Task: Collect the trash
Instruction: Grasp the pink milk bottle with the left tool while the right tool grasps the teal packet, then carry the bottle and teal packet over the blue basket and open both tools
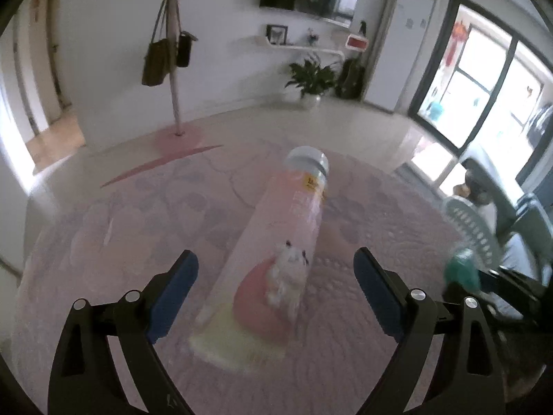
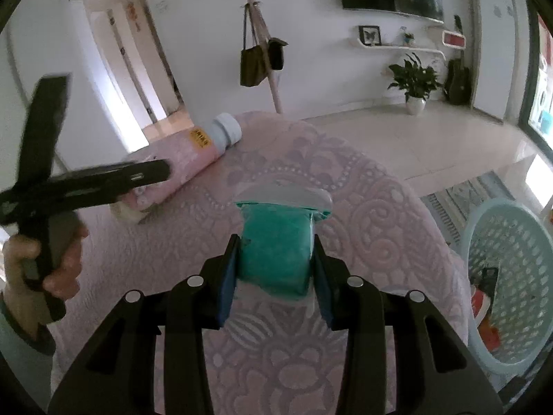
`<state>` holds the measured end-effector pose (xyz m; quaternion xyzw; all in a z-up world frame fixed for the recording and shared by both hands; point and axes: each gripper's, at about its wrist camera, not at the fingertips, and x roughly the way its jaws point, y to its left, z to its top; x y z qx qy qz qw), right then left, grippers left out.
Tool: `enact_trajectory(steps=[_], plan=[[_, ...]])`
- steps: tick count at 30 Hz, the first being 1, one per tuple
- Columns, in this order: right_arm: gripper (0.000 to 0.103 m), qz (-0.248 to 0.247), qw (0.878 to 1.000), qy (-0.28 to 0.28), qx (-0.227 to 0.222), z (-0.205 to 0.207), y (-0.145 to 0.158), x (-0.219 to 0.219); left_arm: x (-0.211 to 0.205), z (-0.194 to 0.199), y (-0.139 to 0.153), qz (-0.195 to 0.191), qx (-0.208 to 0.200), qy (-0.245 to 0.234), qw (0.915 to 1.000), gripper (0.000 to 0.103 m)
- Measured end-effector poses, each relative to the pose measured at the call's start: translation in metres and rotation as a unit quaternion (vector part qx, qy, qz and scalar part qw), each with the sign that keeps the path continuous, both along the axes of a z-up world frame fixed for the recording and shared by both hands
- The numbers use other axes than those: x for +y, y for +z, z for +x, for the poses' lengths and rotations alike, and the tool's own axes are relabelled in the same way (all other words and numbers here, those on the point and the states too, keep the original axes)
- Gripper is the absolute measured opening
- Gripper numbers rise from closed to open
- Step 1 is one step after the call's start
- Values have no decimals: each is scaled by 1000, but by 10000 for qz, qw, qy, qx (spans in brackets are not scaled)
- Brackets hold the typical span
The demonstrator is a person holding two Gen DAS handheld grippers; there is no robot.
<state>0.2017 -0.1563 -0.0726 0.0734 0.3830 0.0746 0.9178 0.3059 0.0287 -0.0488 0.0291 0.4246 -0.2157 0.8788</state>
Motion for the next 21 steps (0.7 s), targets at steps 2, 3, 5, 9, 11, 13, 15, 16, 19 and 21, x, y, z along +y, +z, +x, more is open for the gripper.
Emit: enact_trajectory(steps=[2,3,5,9,11,13,15,16,19,21], plan=[[36,-77,9999,82,-4,0,-1,5,-10,7,-5,85,94,-39,9999,78],[36,-84,9999,113,-3,0,-1,6,-13,7,-7,144,113,-40,9998,75],[36,-30,9999,110,-5,2,-1,4,-18,7,-14,409,163,34,9990,62],[36,151,9999,76,-29,1,-2,-3,-12,4,-16,375,268,308,9985,49],[36,203,9997,112,-89,0,-1,-5,-6,-7,-15,285,253,466,9982,48],[36,238,9995,113,-158,-3,1,-7,-2,-19,-14,151,287,575,9978,48],[36,220,9994,71,-252,-6,3,-8,2,-34,-13,-6,321,722,9969,48],[36,216,9993,69,-313,-8,5,-9,6,-43,-12,-168,335,772,9963,48],[36,227,9984,115,-500,-15,11,-10,10,-67,-11,-532,323,811,9948,47],[35,191,9982,73,-567,-21,14,-13,12,-85,-9,-836,336,748,9931,47]])
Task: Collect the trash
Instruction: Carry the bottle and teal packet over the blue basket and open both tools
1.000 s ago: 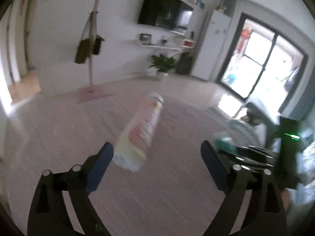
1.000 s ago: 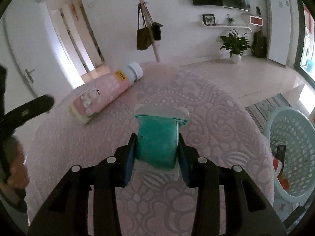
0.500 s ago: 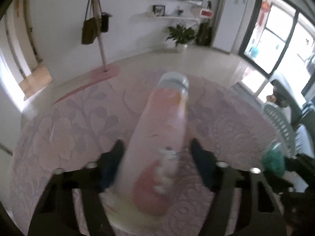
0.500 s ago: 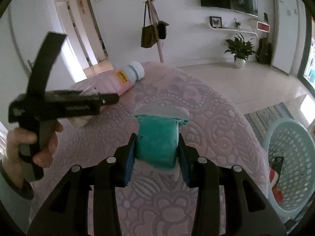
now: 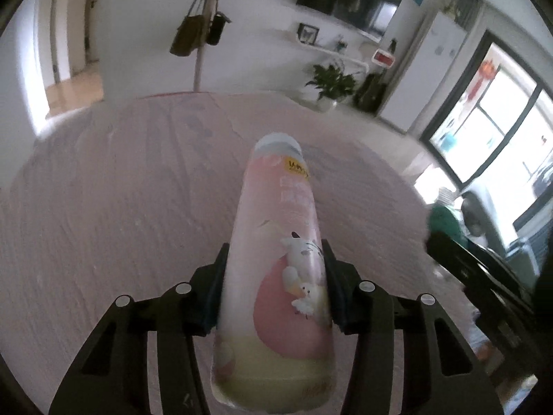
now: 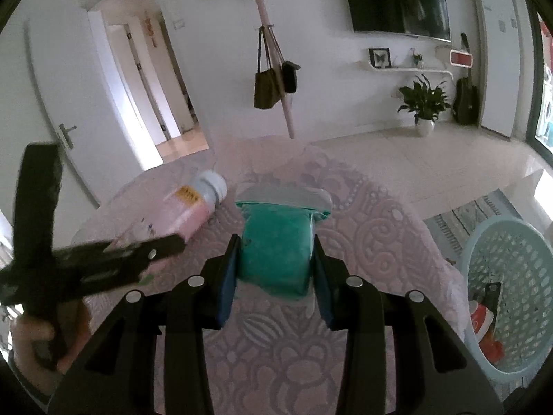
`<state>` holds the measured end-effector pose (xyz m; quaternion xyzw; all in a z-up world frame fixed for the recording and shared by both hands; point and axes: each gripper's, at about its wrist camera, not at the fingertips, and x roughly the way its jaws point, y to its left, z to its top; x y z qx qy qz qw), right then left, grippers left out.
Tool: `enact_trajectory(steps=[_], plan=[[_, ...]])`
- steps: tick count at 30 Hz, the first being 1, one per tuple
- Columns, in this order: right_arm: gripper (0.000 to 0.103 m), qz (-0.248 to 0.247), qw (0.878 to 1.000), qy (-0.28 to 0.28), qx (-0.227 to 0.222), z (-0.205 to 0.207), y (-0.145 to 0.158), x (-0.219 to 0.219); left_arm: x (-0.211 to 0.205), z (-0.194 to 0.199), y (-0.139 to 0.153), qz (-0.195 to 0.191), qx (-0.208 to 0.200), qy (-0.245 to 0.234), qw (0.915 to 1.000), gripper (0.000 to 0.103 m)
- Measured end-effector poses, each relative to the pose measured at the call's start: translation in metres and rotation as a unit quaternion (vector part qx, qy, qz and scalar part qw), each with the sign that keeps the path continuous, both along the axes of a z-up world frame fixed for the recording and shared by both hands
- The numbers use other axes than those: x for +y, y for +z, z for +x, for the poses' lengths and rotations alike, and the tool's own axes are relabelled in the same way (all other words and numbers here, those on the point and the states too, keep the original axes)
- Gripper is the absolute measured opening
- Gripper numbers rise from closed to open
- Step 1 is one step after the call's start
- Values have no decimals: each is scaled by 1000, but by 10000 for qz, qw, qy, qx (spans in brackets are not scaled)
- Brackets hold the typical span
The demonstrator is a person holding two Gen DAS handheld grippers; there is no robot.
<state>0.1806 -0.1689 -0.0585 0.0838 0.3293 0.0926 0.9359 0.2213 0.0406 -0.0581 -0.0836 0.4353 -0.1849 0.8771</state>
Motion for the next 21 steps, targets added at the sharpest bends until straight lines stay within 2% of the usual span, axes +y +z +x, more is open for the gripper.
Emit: enact_trajectory(steps=[3,7,10,12,15,18,21], plan=[[35,-118,9998,-136,-92,-9,5,-8,0,-22,-2,-665,76,-175,9976,47],[35,-105,9988,-401,-245,-26,16,-36,-12,-48,6,-971,-166,-276,9948,47],[35,-15,9976,-628,-286,-36,22,-61,-32,-66,17,-991,-307,-382,9939,47],[35,68,9967,-750,-289,-43,22,-76,-47,-73,22,-946,-365,-481,9937,47],[35,147,9959,-860,-239,-50,21,-93,-69,-82,27,-678,-381,-589,9952,47],[35,191,9952,-920,-256,-60,22,-108,-87,-94,20,-268,-187,-774,9965,47],[35,223,9948,-949,-303,-67,23,-116,-97,-108,0,78,148,-835,9964,47]])
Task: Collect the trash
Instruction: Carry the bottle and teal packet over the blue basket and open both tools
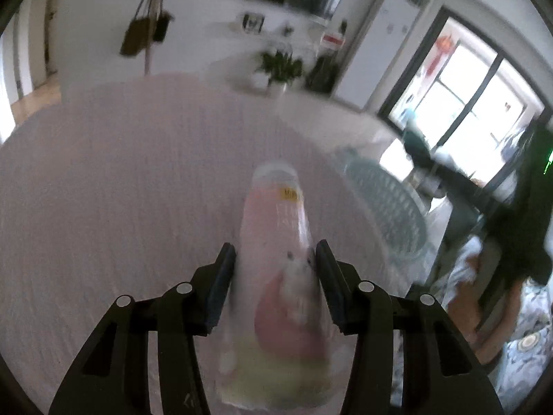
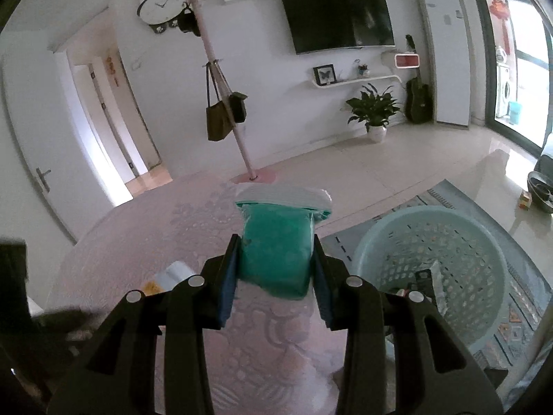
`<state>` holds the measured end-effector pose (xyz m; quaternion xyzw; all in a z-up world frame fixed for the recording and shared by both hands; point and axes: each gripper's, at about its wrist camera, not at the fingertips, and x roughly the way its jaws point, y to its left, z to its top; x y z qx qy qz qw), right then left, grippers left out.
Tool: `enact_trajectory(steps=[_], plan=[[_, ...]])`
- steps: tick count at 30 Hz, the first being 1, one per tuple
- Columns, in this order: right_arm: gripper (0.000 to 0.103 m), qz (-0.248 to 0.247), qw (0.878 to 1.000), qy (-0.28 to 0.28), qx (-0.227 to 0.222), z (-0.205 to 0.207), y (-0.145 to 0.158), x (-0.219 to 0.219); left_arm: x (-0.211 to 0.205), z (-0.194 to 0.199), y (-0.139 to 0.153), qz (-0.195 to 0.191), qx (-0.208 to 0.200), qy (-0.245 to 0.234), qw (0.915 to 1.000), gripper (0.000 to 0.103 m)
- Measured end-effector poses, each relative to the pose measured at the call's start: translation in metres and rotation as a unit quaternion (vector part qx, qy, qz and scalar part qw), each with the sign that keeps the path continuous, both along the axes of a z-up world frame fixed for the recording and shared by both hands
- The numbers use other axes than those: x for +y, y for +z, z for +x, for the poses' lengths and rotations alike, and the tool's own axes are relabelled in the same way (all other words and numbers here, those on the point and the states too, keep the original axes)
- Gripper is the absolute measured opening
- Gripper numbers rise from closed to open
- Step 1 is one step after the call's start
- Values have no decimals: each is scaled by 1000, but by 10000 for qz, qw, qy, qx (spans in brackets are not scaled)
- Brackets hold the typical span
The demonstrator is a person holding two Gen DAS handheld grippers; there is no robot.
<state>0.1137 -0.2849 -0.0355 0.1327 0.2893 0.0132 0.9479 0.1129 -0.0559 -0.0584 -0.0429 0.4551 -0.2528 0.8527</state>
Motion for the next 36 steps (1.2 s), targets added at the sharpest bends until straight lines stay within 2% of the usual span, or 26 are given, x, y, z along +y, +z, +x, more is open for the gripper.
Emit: enact_trajectory(steps=[5,9,10,12,14,16,19,22,26,29,31,36], plan=[[35,87,10000,5,17,-4,-1,-8,-7,-2,-4,223,103,8,9997,47],[36,183,9998,-15,36,-7,-2,-11,-22,15,-3,496,337,-194,9980,62],[36,205,9998,-29,41,-7,-3,-14,-25,16,-4,615,388,-211,9971,61],[36,270,9996,-58,66,-7,-5,-20,-31,20,-10,826,498,-220,9951,46],[36,315,9995,-73,63,-9,-6,-26,-36,19,-8,964,339,-223,9945,46],[36,311,9995,-105,37,-11,-7,-32,-37,17,-2,770,209,-242,9965,46],[36,360,9991,-219,-47,-16,-4,-46,-46,10,18,435,-243,-306,9983,46],[35,369,9983,-414,-153,-22,0,-62,-61,9,38,111,-609,-448,9971,46],[35,413,9958,-783,-221,-30,2,-94,-96,20,57,-265,-879,-669,9935,46],[35,416,9932,-1082,-143,-32,-4,-118,-130,32,63,-441,-962,-837,9909,46],[36,445,9909,-1272,64,-28,-13,-134,-158,46,60,-513,-899,-974,9898,46],[37,723,9783,-1716,904,-13,-54,-171,-208,78,33,-512,-538,-1141,9907,46]])
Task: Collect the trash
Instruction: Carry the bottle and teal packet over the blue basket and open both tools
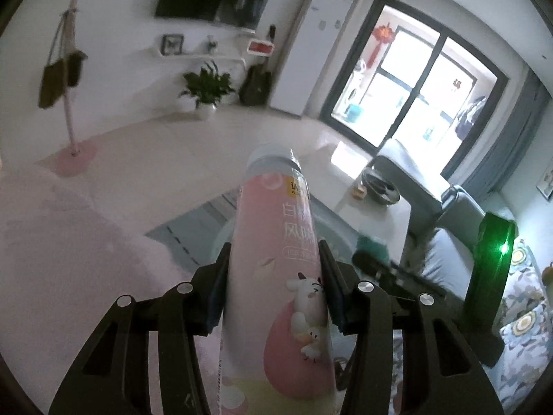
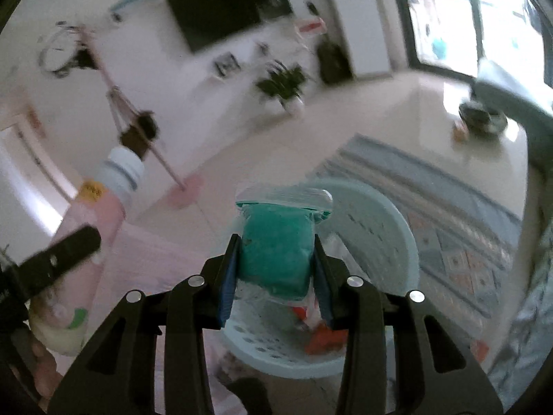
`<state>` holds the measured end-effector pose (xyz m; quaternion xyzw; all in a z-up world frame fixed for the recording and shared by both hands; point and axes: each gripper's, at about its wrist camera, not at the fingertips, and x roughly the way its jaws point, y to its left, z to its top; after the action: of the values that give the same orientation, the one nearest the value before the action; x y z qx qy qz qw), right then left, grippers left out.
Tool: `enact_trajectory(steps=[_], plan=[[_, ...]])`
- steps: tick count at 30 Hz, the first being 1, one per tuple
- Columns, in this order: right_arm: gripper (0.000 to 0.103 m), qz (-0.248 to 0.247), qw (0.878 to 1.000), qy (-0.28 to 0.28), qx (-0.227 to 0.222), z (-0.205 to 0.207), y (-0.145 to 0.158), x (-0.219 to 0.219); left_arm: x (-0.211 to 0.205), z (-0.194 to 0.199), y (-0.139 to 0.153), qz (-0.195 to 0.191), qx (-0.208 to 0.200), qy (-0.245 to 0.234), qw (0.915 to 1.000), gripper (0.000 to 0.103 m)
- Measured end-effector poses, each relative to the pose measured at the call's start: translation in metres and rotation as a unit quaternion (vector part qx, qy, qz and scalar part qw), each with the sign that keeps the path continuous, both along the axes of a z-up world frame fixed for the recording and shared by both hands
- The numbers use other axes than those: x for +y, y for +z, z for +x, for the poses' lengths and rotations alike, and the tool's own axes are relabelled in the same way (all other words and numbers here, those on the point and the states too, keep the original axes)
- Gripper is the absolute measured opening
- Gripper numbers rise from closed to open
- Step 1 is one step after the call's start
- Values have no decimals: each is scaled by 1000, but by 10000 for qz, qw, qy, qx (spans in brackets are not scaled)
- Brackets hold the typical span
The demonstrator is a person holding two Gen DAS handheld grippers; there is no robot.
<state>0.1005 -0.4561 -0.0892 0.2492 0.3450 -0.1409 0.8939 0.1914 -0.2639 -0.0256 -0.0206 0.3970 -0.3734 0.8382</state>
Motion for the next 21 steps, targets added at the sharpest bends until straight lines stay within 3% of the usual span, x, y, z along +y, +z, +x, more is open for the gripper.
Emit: enact_trajectory(steps=[5,7,9,11,15,21], plan=[[37,105,9991,-96,402,11,-29,-12,-27,23,-37,-59,486,-75,9988,47],[43,91,9989,-67,444,14,-34,-15,-35,29,-48,-77,576,-106,9983,49],[73,105,9990,-99,429,14,-34,-18,-36,27,-52,-52,539,-28,9985,68],[73,104,9991,-156,373,13,-31,-19,-32,23,-49,-139,433,64,9989,74],[73,141,9995,-82,264,6,-20,-15,-9,13,-34,-195,290,100,9993,74],[73,-145,9994,298,-58,-7,14,20,49,-21,-3,-122,-346,399,9985,84]])
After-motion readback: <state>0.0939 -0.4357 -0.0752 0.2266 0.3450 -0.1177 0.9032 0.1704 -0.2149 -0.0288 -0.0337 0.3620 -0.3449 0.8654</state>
